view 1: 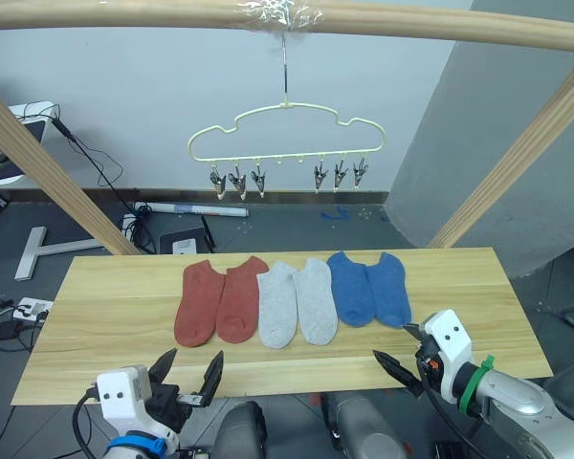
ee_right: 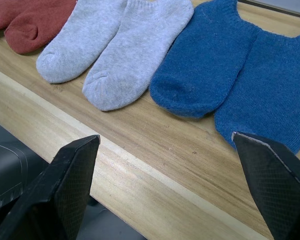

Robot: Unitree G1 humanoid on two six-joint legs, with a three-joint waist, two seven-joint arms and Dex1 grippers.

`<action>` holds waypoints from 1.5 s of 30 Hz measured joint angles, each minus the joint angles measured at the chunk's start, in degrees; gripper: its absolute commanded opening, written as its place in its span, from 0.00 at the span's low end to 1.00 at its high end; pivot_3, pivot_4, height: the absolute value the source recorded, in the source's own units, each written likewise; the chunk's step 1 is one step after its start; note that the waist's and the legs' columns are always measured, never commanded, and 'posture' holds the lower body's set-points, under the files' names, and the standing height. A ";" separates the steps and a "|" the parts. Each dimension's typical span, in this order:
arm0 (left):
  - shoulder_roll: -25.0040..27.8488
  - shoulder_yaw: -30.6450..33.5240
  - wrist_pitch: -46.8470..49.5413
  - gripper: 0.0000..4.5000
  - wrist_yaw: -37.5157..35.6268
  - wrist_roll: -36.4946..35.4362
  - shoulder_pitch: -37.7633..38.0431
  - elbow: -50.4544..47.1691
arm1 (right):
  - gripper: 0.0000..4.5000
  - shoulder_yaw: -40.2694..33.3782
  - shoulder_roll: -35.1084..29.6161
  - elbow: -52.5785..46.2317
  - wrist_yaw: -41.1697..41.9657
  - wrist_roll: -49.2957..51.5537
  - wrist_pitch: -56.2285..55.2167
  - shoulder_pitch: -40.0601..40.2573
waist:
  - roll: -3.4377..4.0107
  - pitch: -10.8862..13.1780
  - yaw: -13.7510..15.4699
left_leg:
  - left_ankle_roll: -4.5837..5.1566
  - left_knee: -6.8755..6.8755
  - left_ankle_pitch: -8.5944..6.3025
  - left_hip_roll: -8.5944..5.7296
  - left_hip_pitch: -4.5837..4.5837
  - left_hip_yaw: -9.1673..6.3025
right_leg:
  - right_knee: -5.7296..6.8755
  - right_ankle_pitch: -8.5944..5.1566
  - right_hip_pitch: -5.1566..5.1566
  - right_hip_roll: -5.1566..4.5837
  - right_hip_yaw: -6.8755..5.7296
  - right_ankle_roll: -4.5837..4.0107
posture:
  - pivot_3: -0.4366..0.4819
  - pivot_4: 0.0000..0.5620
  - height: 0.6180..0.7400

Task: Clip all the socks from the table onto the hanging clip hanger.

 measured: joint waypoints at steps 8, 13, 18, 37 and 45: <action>0.28 0.04 5.25 1.00 5.20 2.57 -2.28 -0.25 | 0.99 0.50 0.04 0.52 -0.05 -0.18 -0.32 -0.65 | 0.00 -0.01 0.00 | 0.00 0.06 0.00 0.00 0.00 -0.02 | 0.02 0.06 0.03 0.02 -0.01 0.10 | 0.26 0.42 1.00; 0.28 0.04 7.32 1.00 6.37 2.56 -2.88 -1.71 | 0.99 0.70 0.04 1.62 0.02 -0.43 -1.31 -0.54 | 0.00 -0.02 0.03 | 0.00 0.06 0.00 0.00 0.00 -0.01 | 0.02 0.17 0.05 0.01 -0.01 0.29 | 0.26 0.42 1.00; 0.26 0.01 7.48 1.00 6.44 2.56 -2.99 -2.05 | 0.99 0.94 0.04 2.35 0.21 -1.06 -2.10 -0.85 | 0.01 -0.03 0.03 | 0.00 0.06 0.00 0.00 0.02 -0.02 | 0.04 0.17 0.05 0.02 -0.02 0.29 | 0.26 0.41 1.00; 1.61 1.80 11.73 1.00 8.18 1.72 -12.09 -2.38 | 0.99 1.11 0.88 2.49 0.51 -0.61 -0.13 -8.59 | 0.05 -0.10 0.00 | 0.02 0.19 0.02 -0.02 0.11 -0.06 | 0.08 0.31 0.24 0.11 -0.05 0.47 | 0.24 0.39 1.00; 7.12 5.47 17.94 1.00 8.04 -1.55 -27.99 -2.47 | 0.99 1.73 3.50 2.56 0.84 4.97 7.29 -23.70 | 0.12 -0.22 -0.08 | 0.06 0.24 0.06 -0.06 0.13 -0.14 | 0.10 0.48 0.36 0.20 -0.13 0.60 | 0.25 0.38 1.00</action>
